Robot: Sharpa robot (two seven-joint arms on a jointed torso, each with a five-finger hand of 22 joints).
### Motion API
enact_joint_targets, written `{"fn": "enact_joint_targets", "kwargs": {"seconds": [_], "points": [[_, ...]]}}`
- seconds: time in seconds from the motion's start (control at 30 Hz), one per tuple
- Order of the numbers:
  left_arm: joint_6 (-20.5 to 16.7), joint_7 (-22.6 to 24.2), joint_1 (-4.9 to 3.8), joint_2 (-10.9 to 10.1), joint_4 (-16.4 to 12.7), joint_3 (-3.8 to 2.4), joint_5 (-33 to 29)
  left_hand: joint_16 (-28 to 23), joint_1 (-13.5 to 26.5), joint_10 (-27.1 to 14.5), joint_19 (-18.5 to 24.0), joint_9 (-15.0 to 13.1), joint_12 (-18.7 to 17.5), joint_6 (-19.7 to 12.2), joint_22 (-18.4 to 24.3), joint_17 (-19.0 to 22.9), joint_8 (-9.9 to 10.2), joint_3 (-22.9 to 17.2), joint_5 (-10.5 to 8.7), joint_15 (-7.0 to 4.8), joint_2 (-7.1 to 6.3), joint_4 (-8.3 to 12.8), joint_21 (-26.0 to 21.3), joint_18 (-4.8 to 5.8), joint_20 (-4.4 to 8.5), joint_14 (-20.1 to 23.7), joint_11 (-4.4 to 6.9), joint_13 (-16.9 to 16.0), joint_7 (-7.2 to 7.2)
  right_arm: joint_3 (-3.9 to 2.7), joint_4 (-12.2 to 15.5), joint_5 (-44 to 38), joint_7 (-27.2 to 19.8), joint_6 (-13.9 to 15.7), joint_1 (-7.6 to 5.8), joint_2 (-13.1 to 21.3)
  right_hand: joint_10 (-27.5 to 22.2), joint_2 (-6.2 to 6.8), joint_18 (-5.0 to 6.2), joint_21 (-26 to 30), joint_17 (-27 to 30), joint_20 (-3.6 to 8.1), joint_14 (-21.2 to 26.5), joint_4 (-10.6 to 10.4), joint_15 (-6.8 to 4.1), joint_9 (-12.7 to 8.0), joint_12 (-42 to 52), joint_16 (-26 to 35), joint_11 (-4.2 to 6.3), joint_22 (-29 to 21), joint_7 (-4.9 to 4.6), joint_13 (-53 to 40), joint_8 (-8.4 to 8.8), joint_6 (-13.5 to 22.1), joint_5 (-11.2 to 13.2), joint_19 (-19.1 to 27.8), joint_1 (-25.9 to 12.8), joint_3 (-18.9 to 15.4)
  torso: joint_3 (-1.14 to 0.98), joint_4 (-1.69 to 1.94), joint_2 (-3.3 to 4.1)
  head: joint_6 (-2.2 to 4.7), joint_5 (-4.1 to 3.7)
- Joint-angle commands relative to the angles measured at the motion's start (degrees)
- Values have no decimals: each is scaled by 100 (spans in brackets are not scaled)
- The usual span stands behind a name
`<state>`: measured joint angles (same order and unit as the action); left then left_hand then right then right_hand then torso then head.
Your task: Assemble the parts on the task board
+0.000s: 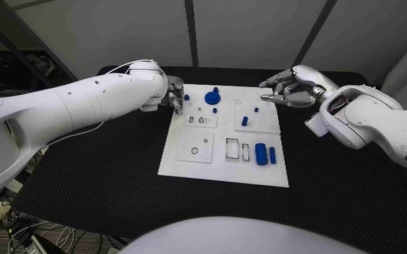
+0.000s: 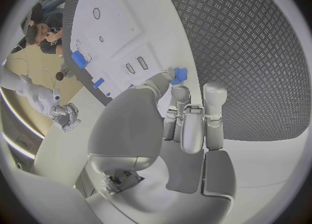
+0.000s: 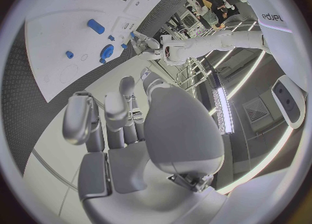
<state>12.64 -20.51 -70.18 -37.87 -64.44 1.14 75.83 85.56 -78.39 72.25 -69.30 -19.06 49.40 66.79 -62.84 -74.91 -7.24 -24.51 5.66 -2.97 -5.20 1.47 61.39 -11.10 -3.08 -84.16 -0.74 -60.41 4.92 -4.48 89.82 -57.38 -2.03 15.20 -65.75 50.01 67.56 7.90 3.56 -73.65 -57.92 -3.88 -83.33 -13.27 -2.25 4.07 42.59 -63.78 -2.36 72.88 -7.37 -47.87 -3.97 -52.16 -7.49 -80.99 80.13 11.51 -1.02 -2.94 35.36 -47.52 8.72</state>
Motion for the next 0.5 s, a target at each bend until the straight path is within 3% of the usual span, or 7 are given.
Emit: {"fn": "enact_joint_targets", "kwargs": {"seconds": [0.03,0.3,0.5], "points": [[-612,535,0,-79,-121,-2,-165,19,-53,147,-25,-141,60,119,-3,-810,-84,-18,45,-45,152,54,23,344,-3,-398,89,-26,-79,-4,17,-6,-44,6,-11,6,29,-15,60,26,-6,-12,-31,-24,-2,-5,29,16,13,5,13,2,18,-45,-30,-41,-50,9,-2,2,0,10,-13],[-1690,1246,16,-353,-483,-9,-790,10,-25,205,-43,-165,111,131,-29,-794,-99,-45,58,-55,177,107,45,347,7,-396,99,-43,-86,-4,18,-6,-43,10,-11,9,29,-15,60,26,-6,-12,-31,-24,-2,-5,29,16,13,5,13,2,18,-45,-30,-41,-50,9,-6,4,-7,26,-6],[-2403,1795,78,-560,-781,-6,-1387,-12,-3,207,-39,-173,81,135,-26,-759,-104,-48,53,-61,181,118,39,345,11,-387,103,-14,-90,-4,8,-6,-37,11,-11,2,29,-15,60,26,-6,-12,-31,-24,-2,-5,29,16,13,5,13,2,18,-45,-30,-41,-50,9,-2,7,-9,40,-15]]}}
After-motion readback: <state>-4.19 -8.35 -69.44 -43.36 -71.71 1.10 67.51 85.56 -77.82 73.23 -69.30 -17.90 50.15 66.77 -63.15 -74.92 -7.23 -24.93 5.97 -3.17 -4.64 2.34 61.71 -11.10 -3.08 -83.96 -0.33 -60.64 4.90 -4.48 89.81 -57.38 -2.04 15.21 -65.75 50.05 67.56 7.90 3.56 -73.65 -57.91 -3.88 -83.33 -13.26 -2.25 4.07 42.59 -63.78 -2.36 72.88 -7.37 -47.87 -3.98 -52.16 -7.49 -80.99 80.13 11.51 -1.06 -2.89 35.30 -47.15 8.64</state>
